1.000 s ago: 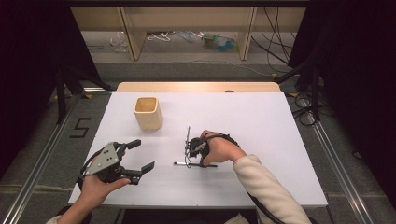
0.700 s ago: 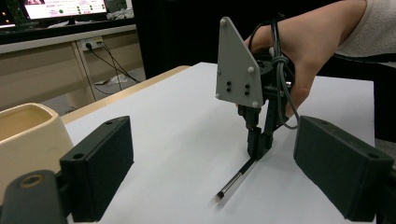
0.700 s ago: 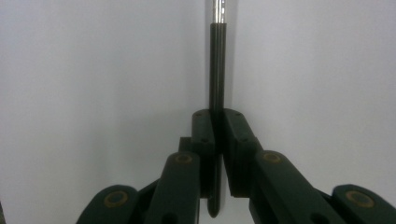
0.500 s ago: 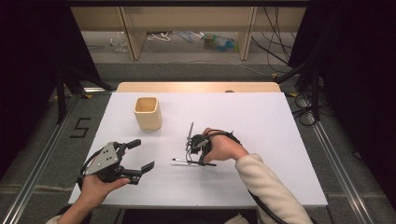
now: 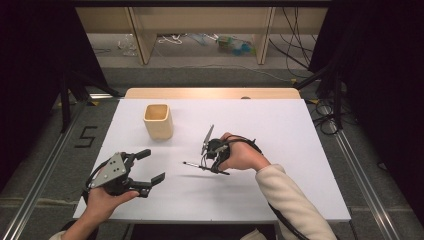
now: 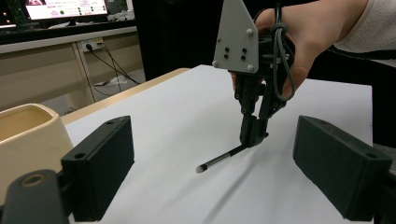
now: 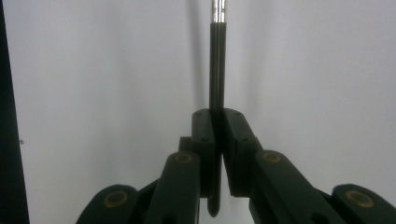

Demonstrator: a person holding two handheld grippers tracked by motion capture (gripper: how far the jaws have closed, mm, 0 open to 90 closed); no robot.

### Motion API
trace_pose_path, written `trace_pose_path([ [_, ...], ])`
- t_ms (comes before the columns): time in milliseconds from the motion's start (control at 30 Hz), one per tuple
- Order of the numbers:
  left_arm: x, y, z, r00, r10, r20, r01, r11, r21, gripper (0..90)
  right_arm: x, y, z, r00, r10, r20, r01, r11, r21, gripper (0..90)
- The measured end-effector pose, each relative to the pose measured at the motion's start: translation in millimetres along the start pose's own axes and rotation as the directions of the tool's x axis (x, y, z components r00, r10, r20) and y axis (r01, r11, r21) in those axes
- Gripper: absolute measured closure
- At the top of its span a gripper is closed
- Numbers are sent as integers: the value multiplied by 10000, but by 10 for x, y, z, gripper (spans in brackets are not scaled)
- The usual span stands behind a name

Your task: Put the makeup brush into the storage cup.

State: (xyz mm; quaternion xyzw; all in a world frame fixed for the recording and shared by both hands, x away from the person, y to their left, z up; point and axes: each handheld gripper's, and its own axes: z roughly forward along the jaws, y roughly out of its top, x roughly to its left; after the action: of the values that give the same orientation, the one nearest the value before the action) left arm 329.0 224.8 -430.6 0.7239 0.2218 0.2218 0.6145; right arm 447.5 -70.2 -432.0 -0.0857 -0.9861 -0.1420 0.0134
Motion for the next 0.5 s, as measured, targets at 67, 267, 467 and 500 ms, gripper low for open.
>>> trace_pose_path([
  [67,-4,3,0,10000,-62,-15,62,10000,-52,129,1,-11,-20,9999,74,82,-73,9999,-148,844],
  [267,-7,2,4,10000,-32,-29,32,10000,-30,132,24,-81,-61,9995,259,168,-245,9967,-775,844],
  [467,-11,-7,14,10000,-71,-28,71,10000,5,133,25,-109,-112,9987,426,262,-387,9900,-1358,844],
  [500,-11,-4,9,10000,-54,-27,54,10000,17,133,29,-104,-117,9987,418,295,-370,9882,-1485,845],
])
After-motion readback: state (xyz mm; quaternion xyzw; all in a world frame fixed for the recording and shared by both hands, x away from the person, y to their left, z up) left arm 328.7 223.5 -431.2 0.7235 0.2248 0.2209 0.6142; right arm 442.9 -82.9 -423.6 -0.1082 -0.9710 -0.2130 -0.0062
